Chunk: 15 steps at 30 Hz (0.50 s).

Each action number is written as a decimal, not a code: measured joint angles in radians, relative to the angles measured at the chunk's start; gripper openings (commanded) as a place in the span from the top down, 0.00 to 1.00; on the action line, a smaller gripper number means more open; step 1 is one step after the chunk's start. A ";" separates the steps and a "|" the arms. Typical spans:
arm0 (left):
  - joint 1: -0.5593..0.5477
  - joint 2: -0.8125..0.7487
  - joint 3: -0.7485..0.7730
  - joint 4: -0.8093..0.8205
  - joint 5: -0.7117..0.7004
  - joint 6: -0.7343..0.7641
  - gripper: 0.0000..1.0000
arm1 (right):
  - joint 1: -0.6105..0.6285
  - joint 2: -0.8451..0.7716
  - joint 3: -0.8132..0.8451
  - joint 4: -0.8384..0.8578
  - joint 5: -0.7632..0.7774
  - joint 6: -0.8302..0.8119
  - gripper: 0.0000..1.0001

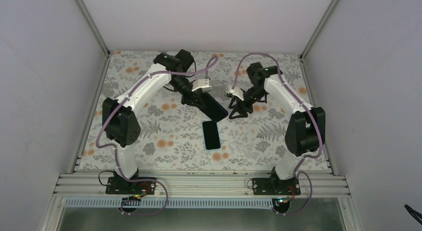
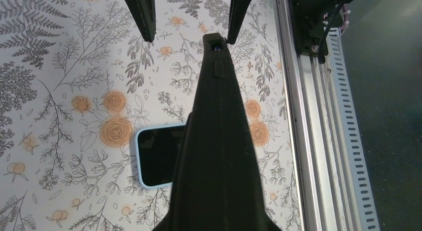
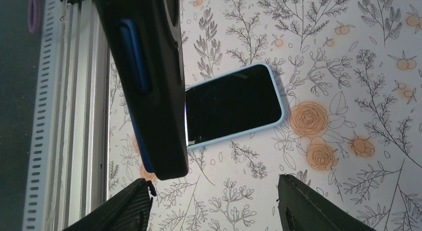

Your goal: Take the phone out of the phone case

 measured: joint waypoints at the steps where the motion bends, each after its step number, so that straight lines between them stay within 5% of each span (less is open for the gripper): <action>1: 0.000 0.000 0.002 0.000 0.000 -0.001 0.98 | 0.001 0.000 0.000 0.000 -0.004 0.000 0.37; 15: 0.000 0.002 0.015 0.000 0.003 -0.006 0.98 | 0.001 0.018 0.008 0.033 -0.022 0.012 0.40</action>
